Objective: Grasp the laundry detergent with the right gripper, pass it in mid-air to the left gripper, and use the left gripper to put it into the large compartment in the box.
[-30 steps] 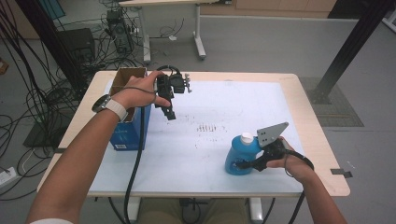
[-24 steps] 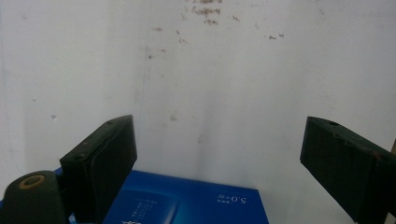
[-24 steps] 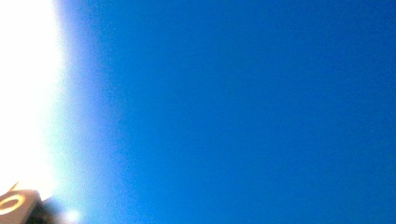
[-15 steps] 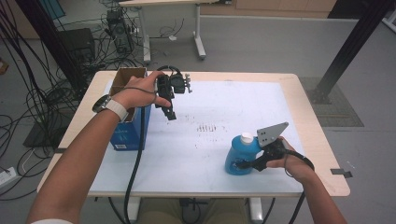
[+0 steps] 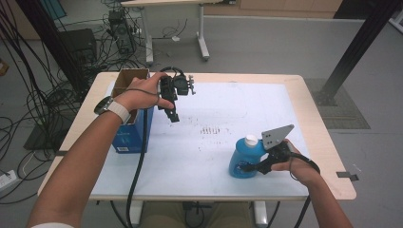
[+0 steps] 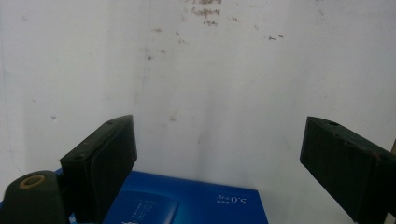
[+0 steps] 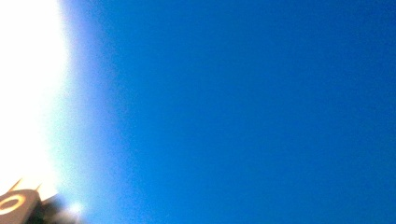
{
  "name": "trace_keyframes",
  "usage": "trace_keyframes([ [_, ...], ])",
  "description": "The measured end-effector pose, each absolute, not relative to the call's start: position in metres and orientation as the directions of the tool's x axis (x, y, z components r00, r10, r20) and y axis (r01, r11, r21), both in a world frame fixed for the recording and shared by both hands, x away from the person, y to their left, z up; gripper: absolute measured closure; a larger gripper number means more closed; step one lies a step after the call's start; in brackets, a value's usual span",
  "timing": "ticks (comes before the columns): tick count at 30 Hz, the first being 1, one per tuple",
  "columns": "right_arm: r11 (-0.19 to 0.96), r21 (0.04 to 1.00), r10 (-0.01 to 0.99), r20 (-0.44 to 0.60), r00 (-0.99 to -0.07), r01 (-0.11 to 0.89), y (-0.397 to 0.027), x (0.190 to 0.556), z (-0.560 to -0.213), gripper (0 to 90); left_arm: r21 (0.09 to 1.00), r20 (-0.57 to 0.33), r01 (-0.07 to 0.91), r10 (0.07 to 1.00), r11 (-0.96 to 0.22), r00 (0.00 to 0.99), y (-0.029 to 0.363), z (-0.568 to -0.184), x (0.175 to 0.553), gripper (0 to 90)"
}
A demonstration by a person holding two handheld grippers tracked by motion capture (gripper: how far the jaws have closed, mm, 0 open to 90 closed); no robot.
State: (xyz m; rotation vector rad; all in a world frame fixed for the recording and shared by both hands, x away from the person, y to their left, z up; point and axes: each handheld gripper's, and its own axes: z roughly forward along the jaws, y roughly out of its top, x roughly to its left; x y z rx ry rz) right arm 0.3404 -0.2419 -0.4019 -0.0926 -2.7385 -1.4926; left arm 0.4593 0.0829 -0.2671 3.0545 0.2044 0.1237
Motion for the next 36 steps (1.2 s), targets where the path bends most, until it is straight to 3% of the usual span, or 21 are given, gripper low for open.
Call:
trace_keyframes([
  [36,0.54,0.839,0.047,0.047,-0.998,0.065,-0.2418,0.3396,-0.402,42.6,0.084,0.077,0.135,0.141,-0.987,0.987,0.0844,-0.2666,0.4596,11.2],
])
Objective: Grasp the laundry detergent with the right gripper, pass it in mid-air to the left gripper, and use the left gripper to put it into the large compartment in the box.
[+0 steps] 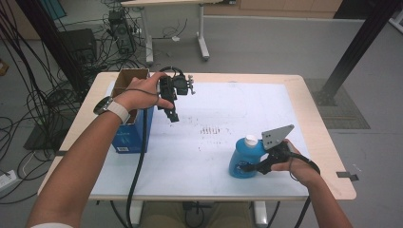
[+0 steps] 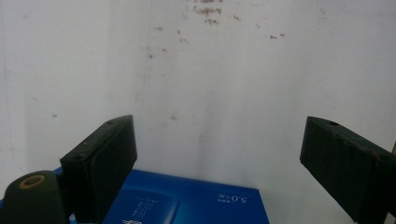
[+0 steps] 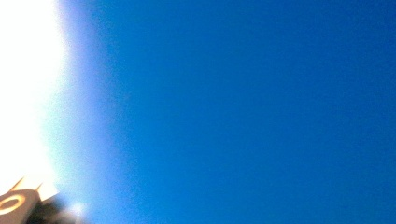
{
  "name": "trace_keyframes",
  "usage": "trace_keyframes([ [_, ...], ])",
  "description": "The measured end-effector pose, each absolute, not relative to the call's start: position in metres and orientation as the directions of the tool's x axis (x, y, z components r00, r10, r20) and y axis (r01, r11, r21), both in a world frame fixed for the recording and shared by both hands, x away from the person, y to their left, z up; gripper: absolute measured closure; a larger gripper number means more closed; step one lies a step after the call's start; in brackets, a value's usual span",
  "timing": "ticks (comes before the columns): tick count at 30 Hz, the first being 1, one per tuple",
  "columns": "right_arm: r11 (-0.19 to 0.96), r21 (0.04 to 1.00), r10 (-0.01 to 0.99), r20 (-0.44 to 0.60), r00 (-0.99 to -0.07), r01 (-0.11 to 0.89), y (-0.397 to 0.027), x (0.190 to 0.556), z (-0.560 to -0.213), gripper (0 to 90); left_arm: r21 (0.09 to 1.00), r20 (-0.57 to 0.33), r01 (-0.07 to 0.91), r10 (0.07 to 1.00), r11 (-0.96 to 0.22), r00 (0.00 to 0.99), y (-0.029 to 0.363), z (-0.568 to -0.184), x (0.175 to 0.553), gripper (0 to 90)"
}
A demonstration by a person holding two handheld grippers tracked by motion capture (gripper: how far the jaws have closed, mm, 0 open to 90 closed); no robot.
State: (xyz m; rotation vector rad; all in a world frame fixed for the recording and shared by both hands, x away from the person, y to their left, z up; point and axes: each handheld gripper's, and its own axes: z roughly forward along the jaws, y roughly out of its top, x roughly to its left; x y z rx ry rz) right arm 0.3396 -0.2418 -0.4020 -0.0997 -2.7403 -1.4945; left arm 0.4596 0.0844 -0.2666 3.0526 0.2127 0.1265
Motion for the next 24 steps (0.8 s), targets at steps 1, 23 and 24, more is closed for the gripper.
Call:
trace_keyframes([
  [1,0.54,0.839,0.047,0.047,-0.998,0.065,-0.2419,0.3397,-0.402,42.6,0.085,0.077,0.135,0.141,-0.987,0.987,0.0844,-0.2665,0.4596,11.2],
  [23,0.54,0.839,0.049,0.047,-0.998,0.066,-0.2418,0.3394,-0.4021,42.6,0.088,0.078,0.136,0.143,-0.987,0.987,0.0848,-0.2661,0.4588,11.2],
  [24,0.539,0.84,0.049,0.045,-0.998,0.064,-0.2419,0.3394,-0.4021,42.6,0.088,0.079,0.136,0.143,-0.987,0.987,0.0847,-0.2661,0.4588,11.2],
])
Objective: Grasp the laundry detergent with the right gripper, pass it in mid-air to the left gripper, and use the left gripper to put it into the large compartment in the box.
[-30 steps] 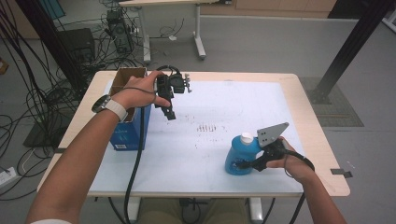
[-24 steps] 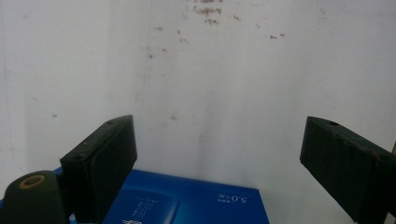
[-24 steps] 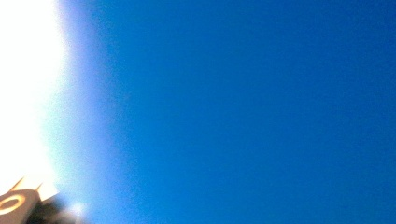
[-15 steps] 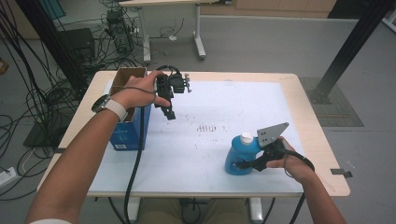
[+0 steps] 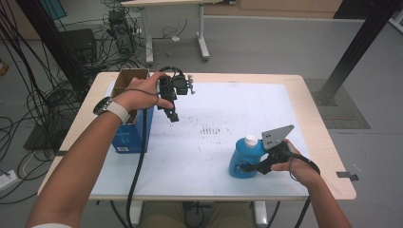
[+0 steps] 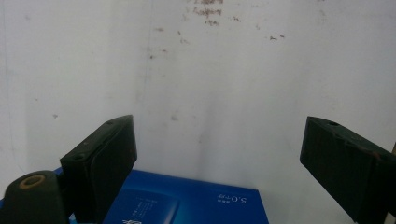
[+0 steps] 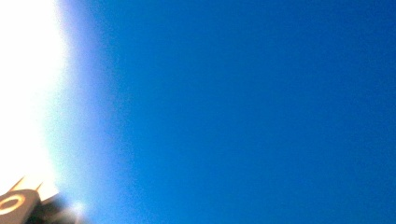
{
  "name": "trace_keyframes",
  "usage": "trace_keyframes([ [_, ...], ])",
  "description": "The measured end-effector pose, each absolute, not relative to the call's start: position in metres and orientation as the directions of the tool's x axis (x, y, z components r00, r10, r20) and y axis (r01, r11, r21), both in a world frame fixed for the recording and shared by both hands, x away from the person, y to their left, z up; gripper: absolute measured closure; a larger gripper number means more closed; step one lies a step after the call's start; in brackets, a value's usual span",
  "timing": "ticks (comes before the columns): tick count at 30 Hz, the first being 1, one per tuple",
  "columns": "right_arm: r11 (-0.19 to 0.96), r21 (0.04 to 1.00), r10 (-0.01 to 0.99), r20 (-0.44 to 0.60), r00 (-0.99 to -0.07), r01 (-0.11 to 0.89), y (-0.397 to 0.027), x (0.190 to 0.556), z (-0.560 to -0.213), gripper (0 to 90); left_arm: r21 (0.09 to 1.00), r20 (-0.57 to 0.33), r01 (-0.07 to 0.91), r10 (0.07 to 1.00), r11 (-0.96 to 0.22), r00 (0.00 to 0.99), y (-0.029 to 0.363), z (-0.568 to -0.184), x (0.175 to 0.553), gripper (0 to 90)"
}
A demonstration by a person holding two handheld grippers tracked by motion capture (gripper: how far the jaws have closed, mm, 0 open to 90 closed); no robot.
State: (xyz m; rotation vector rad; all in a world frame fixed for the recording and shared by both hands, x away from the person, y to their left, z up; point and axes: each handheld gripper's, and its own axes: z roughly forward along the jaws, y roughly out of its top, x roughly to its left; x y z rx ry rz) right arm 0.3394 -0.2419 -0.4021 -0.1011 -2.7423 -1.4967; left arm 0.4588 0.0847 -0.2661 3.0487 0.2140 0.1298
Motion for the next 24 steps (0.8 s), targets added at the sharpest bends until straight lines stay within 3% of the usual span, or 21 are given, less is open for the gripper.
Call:
trace_keyframes([
  [24,0.535,0.842,0.054,0.048,-0.997,0.069,-0.242,0.3391,-0.4027,42.5,0.089,0.082,0.133,0.14,-0.987,0.987,0.0824,-0.2667,0.4583,11.2],
])
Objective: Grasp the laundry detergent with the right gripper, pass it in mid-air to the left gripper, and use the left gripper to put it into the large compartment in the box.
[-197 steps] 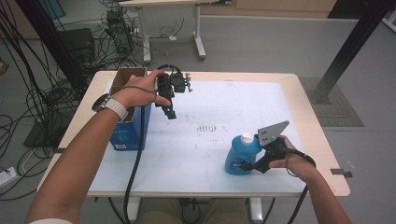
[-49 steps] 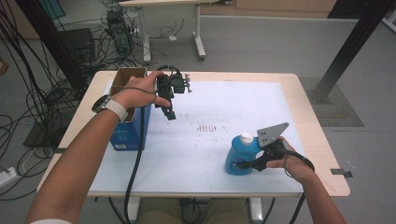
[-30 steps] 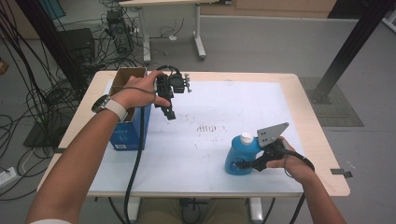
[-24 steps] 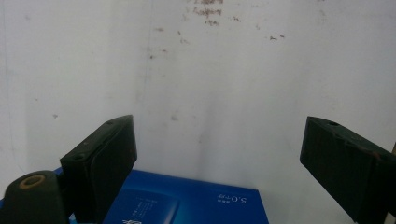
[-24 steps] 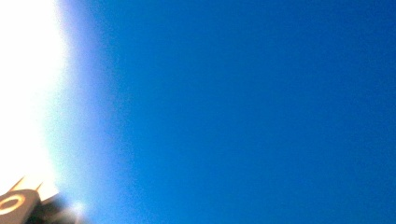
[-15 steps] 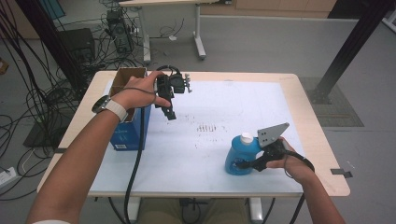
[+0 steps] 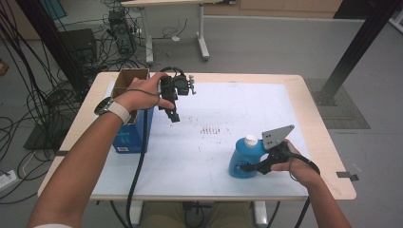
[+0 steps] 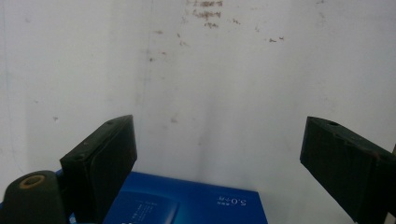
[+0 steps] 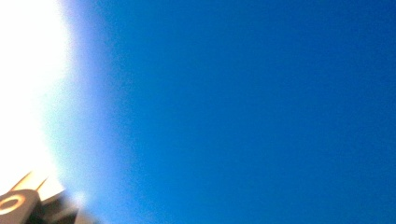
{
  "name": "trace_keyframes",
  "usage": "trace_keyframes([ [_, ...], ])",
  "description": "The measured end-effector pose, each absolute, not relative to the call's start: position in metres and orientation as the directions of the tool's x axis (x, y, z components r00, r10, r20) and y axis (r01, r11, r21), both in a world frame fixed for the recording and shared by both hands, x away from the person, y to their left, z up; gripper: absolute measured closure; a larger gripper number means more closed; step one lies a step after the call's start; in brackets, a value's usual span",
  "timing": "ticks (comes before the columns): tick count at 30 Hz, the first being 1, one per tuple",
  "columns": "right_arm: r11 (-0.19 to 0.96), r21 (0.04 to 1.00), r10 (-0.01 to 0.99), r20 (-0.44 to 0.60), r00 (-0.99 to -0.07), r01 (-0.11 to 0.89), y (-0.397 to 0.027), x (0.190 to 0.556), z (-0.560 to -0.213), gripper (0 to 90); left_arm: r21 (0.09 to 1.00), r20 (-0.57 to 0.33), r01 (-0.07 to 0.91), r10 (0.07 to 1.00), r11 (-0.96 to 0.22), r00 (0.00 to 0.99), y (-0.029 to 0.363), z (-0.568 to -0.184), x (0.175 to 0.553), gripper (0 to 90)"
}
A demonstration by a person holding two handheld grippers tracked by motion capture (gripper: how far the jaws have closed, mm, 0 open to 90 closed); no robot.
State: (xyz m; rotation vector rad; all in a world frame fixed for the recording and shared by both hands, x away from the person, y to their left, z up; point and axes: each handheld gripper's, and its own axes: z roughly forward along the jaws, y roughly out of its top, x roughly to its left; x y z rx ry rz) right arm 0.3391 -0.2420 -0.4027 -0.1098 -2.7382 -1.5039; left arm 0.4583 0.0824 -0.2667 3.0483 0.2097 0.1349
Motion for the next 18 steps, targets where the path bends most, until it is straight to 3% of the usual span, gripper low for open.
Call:
trace_keyframes([
  [18,0.533,0.844,0.055,0.048,-0.997,0.07,-0.2424,0.339,-0.403,42.5,0.086,0.083,0.131,0.138,-0.988,0.987,0.0829,-0.2663,0.4584,11.2],
])
